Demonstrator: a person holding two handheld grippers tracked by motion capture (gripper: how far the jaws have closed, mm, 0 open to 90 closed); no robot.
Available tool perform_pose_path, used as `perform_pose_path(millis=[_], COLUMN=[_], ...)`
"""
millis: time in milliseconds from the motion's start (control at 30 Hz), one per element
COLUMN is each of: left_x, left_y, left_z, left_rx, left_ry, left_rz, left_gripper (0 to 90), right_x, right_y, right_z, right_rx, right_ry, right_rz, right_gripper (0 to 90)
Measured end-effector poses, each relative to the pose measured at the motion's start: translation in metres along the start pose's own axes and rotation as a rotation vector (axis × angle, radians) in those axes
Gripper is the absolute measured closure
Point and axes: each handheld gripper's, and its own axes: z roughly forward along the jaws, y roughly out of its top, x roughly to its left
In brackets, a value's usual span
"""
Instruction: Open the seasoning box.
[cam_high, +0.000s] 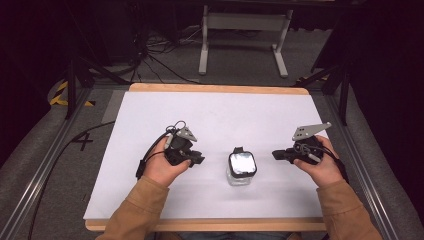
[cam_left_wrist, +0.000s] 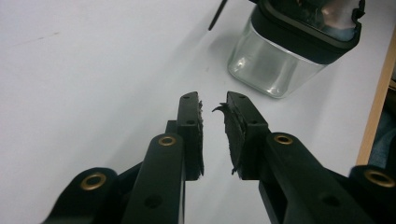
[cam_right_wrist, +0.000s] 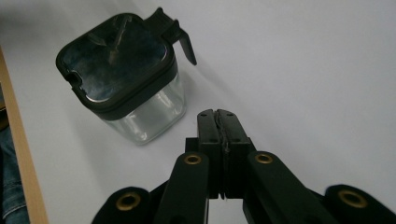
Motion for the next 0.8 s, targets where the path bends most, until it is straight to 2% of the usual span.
perform_pose_path(millis=[100, 133, 167, 233, 433, 600, 733, 767, 800], left_x=[0.004, 0.006, 0.006, 0.007, 0.010, 0.013, 0.015, 0.015, 0.015], left_y=[-0.003, -0.004, -0.004, -0.007, -0.015, -0.025, -0.032, -0.033, -0.034], left_z=[-0.007, -0.009, -0.009, -0.013, -0.022, -0.032, -0.039, -0.039, -0.040], left_rx=[-0.010, -0.016, -0.016, -0.014, -0.030, -0.043, -0.051, -0.052, -0.049], left_ry=[0.030, 0.036, 0.036, 0.042, 0.050, 0.073, 0.081, 0.081, 0.080], left_rz=[-0.011, -0.019, -0.019, -0.025, -0.048, -0.084, -0.105, -0.112, -0.113], left_gripper=[74.3, 74.1, 73.9, 73.8, 72.0, 68.0, 67.1, 66.9, 66.9], right_x=[0.000, 0.001, 0.001, 0.003, 0.005, 0.004, 0.009, 0.013, 0.013], right_y=[0.011, 0.016, 0.016, 0.028, 0.060, 0.077, 0.095, 0.104, 0.104], right_z=[-0.002, -0.002, -0.002, -0.002, 0.000, 0.003, 0.009, 0.013, 0.013], right_rx=[0.011, 0.030, 0.030, 0.060, 0.125, 0.162, 0.219, 0.248, 0.248], right_ry=[0.003, 0.013, 0.013, 0.018, 0.026, 0.030, 0.033, 0.032, 0.032], right_rz=[-0.029, -0.029, -0.029, -0.054, -0.143, -0.179, -0.256, -0.287, -0.287], right_gripper=[90.0, 90.0, 90.0, 90.0, 89.9, 89.9, 89.9, 89.9, 89.9])
